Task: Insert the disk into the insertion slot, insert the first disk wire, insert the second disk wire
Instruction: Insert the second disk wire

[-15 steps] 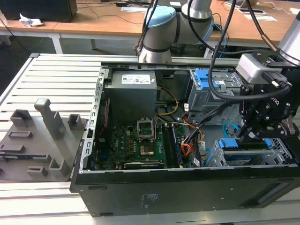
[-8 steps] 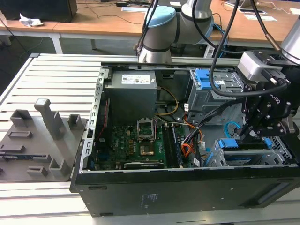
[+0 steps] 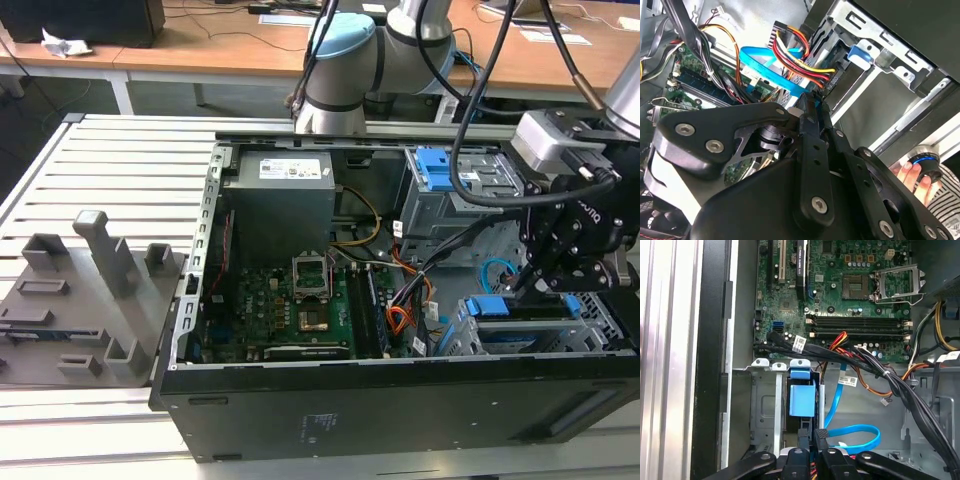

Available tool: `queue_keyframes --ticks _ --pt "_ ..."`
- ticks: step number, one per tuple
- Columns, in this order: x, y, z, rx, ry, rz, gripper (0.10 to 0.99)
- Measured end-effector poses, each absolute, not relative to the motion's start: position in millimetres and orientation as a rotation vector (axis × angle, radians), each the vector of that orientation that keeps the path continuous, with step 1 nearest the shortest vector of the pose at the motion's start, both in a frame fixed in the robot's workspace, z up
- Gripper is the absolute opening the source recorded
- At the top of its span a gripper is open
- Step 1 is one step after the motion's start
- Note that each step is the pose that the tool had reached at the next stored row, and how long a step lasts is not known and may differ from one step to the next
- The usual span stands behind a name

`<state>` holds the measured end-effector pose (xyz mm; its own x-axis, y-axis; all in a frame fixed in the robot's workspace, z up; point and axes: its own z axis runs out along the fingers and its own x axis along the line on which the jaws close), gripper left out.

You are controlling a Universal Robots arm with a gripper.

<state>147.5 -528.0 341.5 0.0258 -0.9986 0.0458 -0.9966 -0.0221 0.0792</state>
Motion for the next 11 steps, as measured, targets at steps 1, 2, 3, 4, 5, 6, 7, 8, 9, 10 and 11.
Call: queue_keyframes --ticks 1,2,3,4,5,6,7,8,9,10,11 --pt "147.5 -528.9 341.3 2.184 -2.132 -0.035 0.165" --pt "147.5 -530.1 341.0 2.185 -2.132 -0.035 0.165" --pt "147.4 -531.1 340.6 2.184 -2.132 -0.035 0.165" --pt "147.4 -531.5 339.9 2.184 -2.133 -0.035 0.165" --pt "147.4 -531.6 339.6 2.184 -2.132 -0.034 0.165" --pt "147.4 -531.6 338.9 2.184 -2.132 -0.034 0.165" --pt "147.4 -531.6 338.5 2.184 -2.132 -0.034 0.165" --pt "147.4 -531.6 338.1 2.184 -2.132 -0.034 0.165" --pt "147.4 -531.7 337.8 2.184 -2.132 -0.034 0.165" --pt "147.4 -531.6 337.7 2.184 -2.132 -0.034 0.165" --pt "147.4 -531.6 337.7 2.184 -2.132 -0.035 0.165"
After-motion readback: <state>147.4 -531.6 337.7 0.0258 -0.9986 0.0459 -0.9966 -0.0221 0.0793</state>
